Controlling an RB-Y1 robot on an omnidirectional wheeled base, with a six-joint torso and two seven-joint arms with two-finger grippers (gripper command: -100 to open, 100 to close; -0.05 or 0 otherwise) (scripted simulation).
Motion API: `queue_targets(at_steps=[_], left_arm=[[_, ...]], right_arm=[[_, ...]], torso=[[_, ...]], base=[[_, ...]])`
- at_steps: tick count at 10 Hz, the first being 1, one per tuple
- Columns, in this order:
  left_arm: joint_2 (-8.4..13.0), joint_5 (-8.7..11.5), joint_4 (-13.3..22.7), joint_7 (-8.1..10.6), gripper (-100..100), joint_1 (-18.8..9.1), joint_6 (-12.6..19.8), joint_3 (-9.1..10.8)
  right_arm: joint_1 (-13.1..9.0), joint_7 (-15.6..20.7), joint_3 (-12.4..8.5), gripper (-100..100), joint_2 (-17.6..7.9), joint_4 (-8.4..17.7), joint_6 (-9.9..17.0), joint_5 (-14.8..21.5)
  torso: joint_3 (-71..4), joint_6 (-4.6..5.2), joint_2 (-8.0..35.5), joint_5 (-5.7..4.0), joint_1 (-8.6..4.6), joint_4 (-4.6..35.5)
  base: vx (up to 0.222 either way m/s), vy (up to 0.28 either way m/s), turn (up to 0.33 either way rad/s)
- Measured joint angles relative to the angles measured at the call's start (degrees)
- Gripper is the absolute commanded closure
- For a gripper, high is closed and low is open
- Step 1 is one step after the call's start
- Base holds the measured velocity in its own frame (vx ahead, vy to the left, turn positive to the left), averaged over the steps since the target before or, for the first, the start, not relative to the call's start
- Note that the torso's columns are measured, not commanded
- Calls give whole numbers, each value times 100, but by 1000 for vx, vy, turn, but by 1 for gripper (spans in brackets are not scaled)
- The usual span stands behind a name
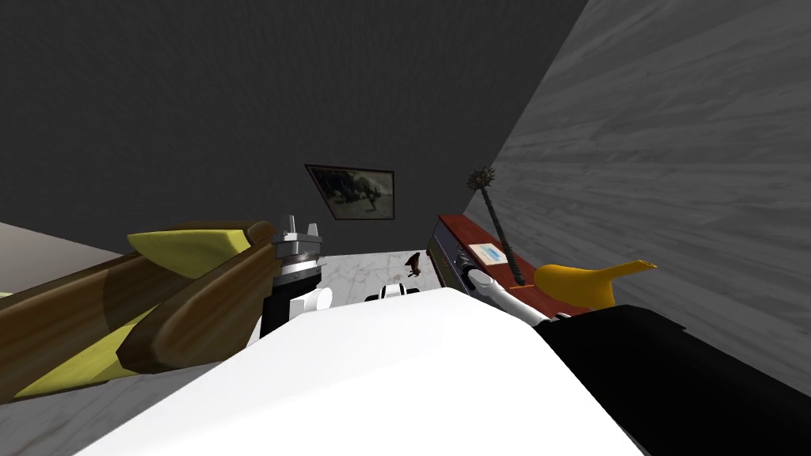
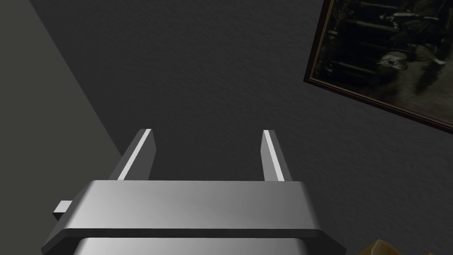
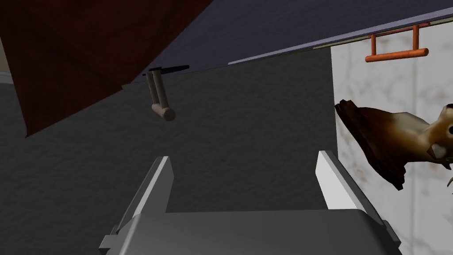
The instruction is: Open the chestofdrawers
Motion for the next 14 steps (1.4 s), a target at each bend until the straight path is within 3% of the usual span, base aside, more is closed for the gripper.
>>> queue_targets(at_steps=[3, 6, 7, 13, 14], left_arm=[[0, 0, 0, 0, 0, 0, 0, 0], [0, 0, 0, 0, 0, 0, 0, 0], [0, 0, 0, 0, 0, 0, 0, 0], [-2, 0, 0, 0, 0, 0, 0, -2], [-1, 0, -1, 0, 0, 0, 0, -1]], right_arm=[[-120, 33, 40, -100, -185, 382, 179, 616], [-110, 301, 91, -100, -310, 350, 289, 460], [-110, 298, 91, 100, -309, 350, 287, 461], [-100, 309, 64, 100, -384, 325, 237, 398], [-100, 313, 64, -100, -384, 322, 234, 394]], torso=[[1, 1, 2, 0, 0, 0], [4, 2, 6, 0, 1, 1], [3, 2, 5, 0, 0, 1], [2, 1, 2, 3, 10, 1], [2, 3, 3, -7, -34, 1]], base=[[17, -5, 64], [3, 0, 9], [0, 0, 0], [6, 171, -3], [17, -67, -28]])
